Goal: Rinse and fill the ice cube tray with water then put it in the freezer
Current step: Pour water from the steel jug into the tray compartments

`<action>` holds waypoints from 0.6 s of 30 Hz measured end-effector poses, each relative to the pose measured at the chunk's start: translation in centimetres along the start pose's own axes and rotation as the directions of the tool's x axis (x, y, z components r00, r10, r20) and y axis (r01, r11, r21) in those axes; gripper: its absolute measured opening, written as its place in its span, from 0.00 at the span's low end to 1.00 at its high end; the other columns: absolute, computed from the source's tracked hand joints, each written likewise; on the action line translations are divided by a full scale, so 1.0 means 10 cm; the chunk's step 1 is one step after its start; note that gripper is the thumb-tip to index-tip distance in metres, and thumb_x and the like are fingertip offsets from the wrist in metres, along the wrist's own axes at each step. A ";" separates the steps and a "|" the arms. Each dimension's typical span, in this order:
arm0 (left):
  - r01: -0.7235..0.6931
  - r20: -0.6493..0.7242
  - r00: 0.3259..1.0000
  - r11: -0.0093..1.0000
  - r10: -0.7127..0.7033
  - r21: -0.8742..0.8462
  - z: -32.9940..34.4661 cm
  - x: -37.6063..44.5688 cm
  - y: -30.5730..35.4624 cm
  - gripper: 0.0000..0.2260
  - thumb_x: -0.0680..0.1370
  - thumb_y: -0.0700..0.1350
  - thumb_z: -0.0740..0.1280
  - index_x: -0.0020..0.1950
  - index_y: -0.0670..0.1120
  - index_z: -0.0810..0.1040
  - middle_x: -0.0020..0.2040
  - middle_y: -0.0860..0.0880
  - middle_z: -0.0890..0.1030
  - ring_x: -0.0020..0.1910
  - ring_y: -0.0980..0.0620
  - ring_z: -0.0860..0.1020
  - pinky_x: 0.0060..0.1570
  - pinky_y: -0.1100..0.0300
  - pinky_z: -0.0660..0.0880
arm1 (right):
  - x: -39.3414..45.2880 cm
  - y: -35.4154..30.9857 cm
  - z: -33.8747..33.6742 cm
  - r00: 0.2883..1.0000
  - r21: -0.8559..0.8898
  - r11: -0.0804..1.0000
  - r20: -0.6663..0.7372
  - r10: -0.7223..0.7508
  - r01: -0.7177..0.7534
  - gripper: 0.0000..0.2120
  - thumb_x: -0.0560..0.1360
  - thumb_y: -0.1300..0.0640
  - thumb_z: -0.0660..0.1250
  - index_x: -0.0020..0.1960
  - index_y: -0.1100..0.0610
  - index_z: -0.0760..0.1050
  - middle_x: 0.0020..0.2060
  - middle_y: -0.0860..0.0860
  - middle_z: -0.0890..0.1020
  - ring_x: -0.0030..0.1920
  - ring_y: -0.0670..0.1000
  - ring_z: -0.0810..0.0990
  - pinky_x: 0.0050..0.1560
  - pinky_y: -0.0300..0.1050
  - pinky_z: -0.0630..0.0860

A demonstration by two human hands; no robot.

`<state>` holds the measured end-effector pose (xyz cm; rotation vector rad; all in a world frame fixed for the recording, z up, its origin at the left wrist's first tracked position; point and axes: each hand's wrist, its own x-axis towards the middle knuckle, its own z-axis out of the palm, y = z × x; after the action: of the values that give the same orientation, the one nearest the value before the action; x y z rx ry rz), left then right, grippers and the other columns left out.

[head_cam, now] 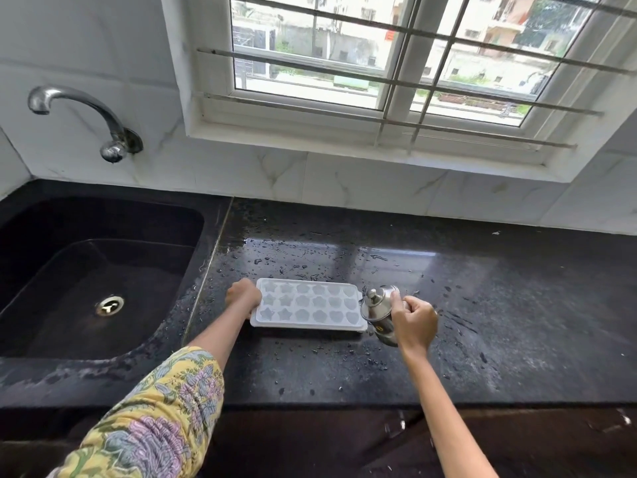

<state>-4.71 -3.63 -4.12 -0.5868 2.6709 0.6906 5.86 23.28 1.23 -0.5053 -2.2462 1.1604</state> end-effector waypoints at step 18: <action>0.022 0.038 0.999 1.000 -0.022 -0.016 -0.02 0.00 0.02 0.13 0.78 0.33 0.58 0.59 0.32 0.76 0.55 0.38 0.80 0.50 0.42 0.82 0.27 0.57 0.76 | 0.00 0.00 -0.06 0.992 -0.121 0.985 -0.020 -0.123 0.120 0.23 0.70 0.53 0.63 0.21 0.49 0.57 0.16 0.44 0.59 0.19 0.45 0.57 0.25 0.36 0.54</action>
<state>-4.79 -3.56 -3.90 -0.6008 2.6227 0.7112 6.27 23.65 1.51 -0.4212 -2.2987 0.9568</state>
